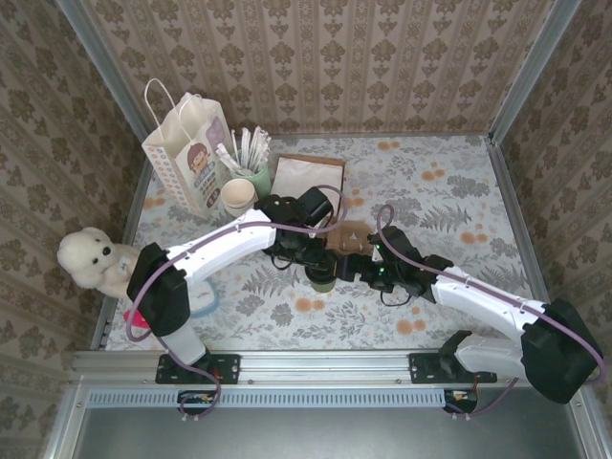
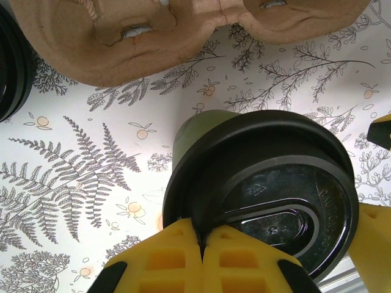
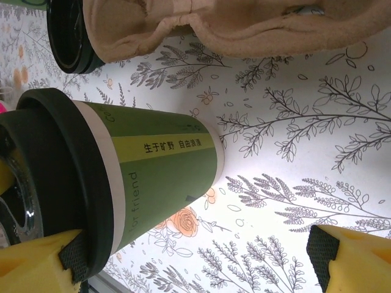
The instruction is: Pack the takeout coffee
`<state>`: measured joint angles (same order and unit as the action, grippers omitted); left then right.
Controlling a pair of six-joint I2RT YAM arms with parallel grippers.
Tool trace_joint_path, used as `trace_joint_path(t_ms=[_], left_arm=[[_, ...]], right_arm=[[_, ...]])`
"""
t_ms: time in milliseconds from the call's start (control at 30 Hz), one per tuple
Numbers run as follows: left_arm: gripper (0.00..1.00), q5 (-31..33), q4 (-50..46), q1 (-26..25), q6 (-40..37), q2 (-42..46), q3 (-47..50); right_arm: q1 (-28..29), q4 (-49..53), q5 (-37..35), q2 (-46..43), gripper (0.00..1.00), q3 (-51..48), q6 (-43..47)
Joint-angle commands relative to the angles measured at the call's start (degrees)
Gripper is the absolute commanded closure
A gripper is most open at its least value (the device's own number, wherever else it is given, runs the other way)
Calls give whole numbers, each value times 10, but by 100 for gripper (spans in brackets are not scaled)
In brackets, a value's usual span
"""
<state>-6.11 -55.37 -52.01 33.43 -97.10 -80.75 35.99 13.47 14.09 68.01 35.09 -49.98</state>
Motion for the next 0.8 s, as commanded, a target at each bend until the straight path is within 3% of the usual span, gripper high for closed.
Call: trace_joint_path(t_ms=[0, 233, 367, 433, 600, 767], left_arm=[[100, -18, -74, -2, -30, -65, 64], [100, -30, -91, 8, -67, -86, 69], [100, 2, -103, 9, -83, -70, 2], [100, 16, -86, 8, -93, -51, -27], [100, 70, -86, 9, -144, -45, -69], [100, 69, -78, 4, -164, -47, -77]], right_arm=[[-1, 110, -40, 56, 7, -45, -23], [-3, 131, -40, 64, 6, -28, -15], [-12, 62, 24, 23, 4, 12, 8], [-36, 20, 66, 6, 3, 28, 4], [-108, 8, 94, -3, 3, 49, 12], [-123, 23, 140, 42, 3, 73, 49]])
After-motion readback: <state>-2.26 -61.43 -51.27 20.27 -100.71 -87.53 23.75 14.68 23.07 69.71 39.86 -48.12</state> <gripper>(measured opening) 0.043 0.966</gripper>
